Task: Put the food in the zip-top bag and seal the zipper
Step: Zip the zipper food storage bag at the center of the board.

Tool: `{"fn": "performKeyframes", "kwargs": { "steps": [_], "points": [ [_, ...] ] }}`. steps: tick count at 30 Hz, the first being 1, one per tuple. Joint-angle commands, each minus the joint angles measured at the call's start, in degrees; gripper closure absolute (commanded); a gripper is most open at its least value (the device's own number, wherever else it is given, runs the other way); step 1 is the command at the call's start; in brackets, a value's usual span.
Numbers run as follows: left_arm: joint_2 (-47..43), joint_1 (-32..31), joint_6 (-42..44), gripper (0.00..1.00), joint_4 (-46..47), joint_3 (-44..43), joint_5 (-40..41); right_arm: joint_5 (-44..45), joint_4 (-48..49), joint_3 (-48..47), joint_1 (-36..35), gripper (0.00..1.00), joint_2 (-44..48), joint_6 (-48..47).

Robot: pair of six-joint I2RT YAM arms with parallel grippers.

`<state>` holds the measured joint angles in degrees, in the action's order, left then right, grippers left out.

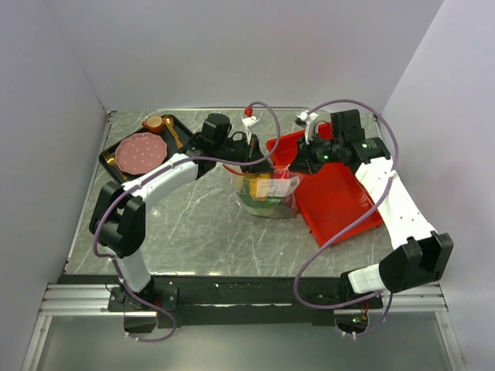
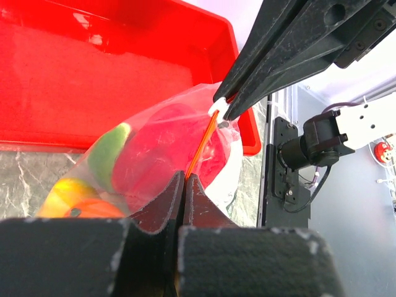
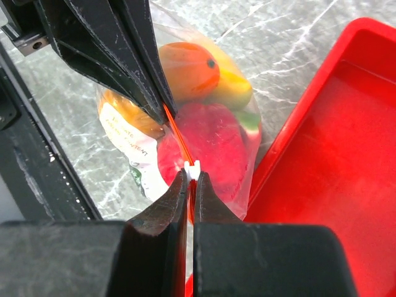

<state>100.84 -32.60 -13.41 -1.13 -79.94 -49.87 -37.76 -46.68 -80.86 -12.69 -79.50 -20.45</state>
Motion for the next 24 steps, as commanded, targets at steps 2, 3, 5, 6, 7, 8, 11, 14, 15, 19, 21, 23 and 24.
{"fn": "performKeyframes", "kwargs": {
  "steps": [2,3,5,6,7,8,11,14,15,19,21,23,24],
  "points": [
    [-2.0,6.4,0.9,0.99,-8.5,2.6,7.7,17.5,-2.6,0.4,6.1,1.0,7.1,-3.1],
    [-2.1,6.5,0.8,0.99,-8.3,2.9,7.7,18.0,-2.5,0.9,6.2,1.0,7.3,-3.0],
    [-1.9,7.0,0.6,0.99,-8.6,2.6,7.7,19.0,-3.2,1.1,6.2,1.0,7.3,-3.2],
    [-1.9,7.1,0.8,0.99,-9.0,2.4,8.4,19.2,-3.4,1.0,6.2,1.0,7.3,-3.2],
    [-2.0,7.3,0.7,0.99,-8.9,2.5,8.9,19.4,-3.9,0.9,6.3,1.0,7.4,-3.5],
    [-1.9,7.5,0.6,0.99,-8.7,2.6,8.6,19.6,-4.0,0.8,6.2,1.0,7.6,-3.5],
    [-2.0,7.8,0.4,0.99,-9.0,2.8,10.5,20.2,-5.1,0.3,6.2,1.0,8.0,-4.1],
    [-2.3,9.6,-0.1,0.99,-8.6,3.5,10.1,19.6,-5.3,0.6,6.2,1.0,9.1,-4.7],
    [-2.1,10.0,-0.1,0.99,-9.1,3.1,10.3,19.1,-5.5,0.7,6.2,1.0,9.5,-4.9],
    [-1.9,10.0,-0.4,0.99,-8.3,3.0,9.2,16.9,-6.4,0.7,6.2,1.0,9.5,-5.3],
    [-1.8,10.0,-0.7,0.99,-8.3,3.0,9.6,15.6,-7.0,0.4,6.2,1.0,9.1,-5.5],
    [-1.7,10.0,-0.6,0.99,-8.6,3.1,10.1,15.9,-7.6,0.4,6.2,1.0,8.4,-5.6],
    [-1.8,10.0,-0.7,0.99,-8.5,3.1,10.1,16.6,-7.3,0.5,6.2,1.0,8.1,-5.3]
  ]
}}
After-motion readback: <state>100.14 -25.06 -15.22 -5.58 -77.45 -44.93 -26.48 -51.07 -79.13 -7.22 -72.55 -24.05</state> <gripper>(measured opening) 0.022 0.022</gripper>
